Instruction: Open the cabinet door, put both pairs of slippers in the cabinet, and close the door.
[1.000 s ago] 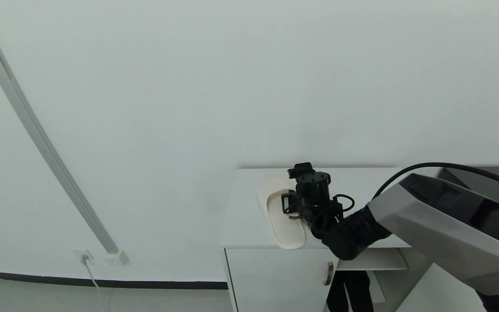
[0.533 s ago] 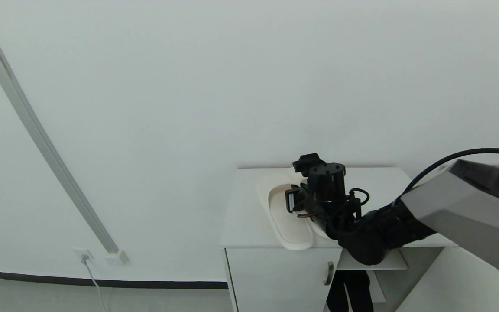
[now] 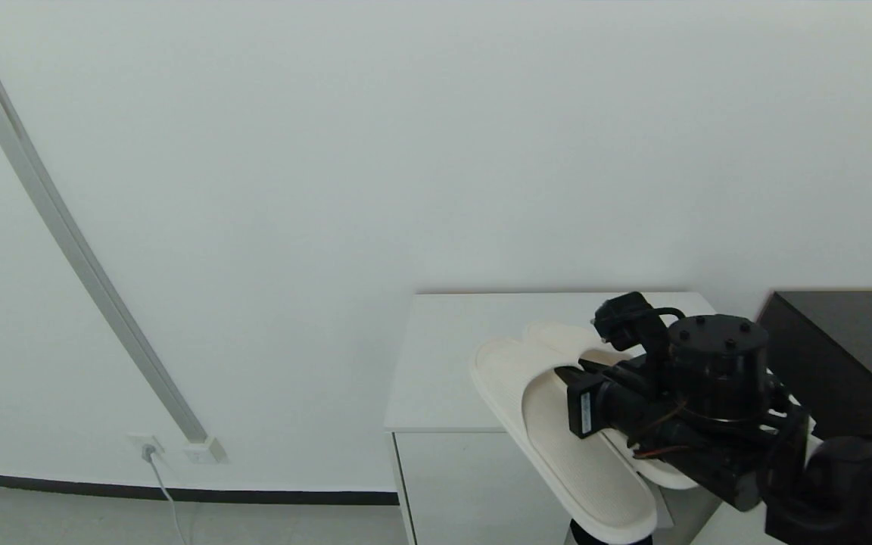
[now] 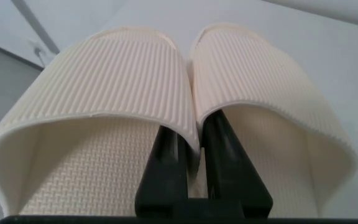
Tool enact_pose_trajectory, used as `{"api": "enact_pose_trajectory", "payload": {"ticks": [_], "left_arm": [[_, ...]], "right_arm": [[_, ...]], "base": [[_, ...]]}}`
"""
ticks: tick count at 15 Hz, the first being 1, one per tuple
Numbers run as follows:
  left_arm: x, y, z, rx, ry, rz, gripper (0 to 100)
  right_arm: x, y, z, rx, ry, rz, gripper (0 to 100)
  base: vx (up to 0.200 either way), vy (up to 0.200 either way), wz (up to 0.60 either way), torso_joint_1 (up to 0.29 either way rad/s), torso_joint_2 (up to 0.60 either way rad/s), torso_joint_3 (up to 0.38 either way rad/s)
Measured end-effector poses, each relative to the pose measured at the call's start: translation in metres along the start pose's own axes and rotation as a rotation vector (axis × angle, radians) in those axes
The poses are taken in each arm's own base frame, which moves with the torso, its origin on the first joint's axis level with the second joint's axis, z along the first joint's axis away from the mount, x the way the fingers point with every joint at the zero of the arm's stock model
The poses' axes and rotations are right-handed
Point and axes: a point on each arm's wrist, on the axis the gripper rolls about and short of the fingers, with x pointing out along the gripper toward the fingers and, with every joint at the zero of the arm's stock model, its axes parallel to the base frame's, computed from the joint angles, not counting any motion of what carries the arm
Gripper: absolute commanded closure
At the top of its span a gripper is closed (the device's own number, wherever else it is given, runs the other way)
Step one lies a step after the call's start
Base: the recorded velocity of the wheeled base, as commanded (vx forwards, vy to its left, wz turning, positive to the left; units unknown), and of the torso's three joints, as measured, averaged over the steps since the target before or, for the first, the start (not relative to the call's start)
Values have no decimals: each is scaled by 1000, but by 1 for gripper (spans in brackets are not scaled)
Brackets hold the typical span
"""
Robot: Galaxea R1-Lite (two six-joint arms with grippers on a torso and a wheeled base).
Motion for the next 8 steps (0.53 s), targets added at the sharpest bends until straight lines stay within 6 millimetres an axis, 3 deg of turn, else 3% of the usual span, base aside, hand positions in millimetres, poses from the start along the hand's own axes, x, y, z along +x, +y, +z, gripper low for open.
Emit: {"api": "enact_pose_trajectory", "payload": {"ticks": [3, 8], "left_arm": [[0, 0, 0, 0, 0, 1, 100], [0, 0, 0, -2, 0, 1, 100]], "right_arm": [[-18, 5, 2, -1, -13, 33, 100], [-19, 7, 3, 32, -19, 32, 100]], "base": [[0, 0, 0, 0, 0, 0], [0, 0, 0, 0, 0, 0]]}}
